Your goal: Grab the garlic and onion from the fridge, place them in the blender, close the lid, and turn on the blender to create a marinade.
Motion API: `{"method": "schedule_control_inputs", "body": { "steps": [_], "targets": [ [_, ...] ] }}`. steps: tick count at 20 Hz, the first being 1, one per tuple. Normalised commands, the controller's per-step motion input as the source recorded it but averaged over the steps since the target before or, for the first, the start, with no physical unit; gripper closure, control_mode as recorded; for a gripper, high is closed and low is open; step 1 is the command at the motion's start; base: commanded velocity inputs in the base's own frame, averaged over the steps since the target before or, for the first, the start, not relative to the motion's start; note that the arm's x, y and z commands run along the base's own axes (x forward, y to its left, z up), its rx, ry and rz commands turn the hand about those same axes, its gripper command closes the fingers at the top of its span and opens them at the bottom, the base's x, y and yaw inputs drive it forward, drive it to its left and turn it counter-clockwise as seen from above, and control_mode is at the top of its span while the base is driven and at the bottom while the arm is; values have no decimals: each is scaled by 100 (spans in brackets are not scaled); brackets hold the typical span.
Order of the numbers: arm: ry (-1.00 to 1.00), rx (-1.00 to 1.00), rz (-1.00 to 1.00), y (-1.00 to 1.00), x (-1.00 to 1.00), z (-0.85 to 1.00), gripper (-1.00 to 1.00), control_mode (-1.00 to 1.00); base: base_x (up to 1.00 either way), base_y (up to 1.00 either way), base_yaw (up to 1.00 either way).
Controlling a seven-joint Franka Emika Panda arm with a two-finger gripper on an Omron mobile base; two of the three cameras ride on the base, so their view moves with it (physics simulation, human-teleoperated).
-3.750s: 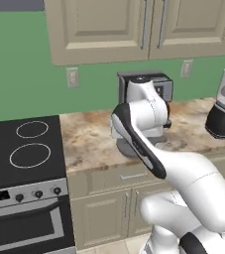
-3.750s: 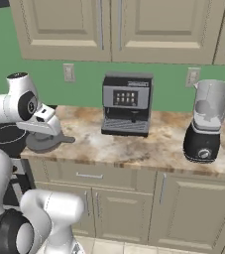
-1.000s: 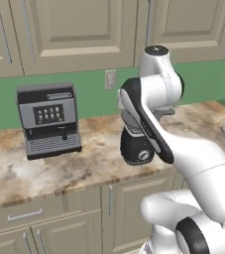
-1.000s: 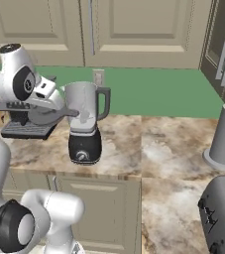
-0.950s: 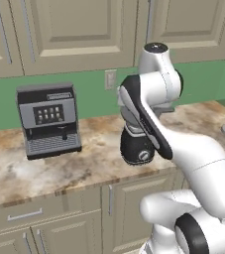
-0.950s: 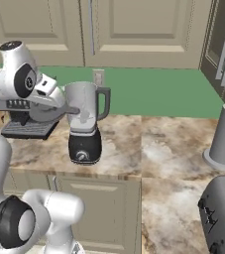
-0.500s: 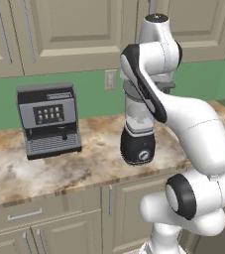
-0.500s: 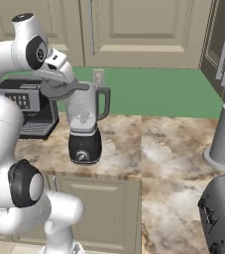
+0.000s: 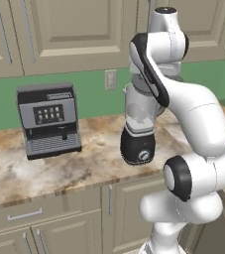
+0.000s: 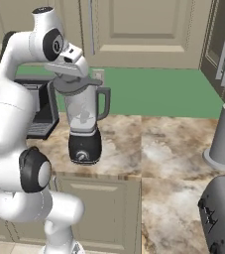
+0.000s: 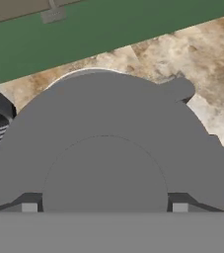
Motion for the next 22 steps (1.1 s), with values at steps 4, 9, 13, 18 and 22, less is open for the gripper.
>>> {"method": "schedule_control_inputs", "body": {
  "steps": [4,9,13,18,22],
  "targets": [
    [0,1,0,-15,36,-1,100,-100,0,0,0],
    [1,2,0,-2,27,0,100,-100,0,0,0],
    [13,4,2,0,15,-11,100,-100,0,0,0],
    [4,2,1,4,1,-14,100,-100,0,0,0],
    [2,0,1,2,0,-18,100,-100,0,0,0]
  ]
}}
